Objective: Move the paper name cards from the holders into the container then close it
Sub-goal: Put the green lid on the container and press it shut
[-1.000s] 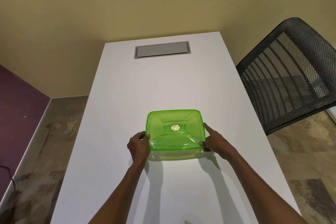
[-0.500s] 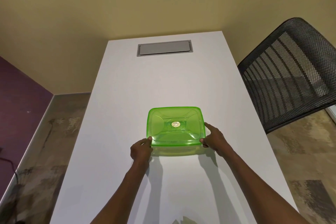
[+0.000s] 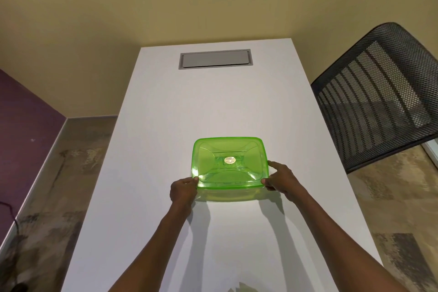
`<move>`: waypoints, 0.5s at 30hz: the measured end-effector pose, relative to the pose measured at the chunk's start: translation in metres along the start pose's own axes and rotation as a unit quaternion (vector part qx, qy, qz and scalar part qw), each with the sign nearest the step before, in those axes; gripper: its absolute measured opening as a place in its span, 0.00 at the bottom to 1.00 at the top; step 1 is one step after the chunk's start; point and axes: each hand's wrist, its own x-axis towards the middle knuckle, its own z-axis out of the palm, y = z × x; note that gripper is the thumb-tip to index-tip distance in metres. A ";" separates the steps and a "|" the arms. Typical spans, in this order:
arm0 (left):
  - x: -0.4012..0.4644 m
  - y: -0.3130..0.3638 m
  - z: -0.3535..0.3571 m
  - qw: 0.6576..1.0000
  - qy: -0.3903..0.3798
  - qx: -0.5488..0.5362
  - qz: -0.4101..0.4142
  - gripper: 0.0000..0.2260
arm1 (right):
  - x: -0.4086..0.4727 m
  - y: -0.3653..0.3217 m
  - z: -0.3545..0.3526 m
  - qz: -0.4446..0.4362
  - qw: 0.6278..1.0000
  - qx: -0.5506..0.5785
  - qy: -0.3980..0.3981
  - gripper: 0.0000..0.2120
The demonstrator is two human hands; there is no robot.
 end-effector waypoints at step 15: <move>-0.019 0.038 0.075 0.798 -0.143 0.390 0.437 0.39 | 0.063 -0.052 -0.005 -0.040 0.991 -0.013 0.130 0.17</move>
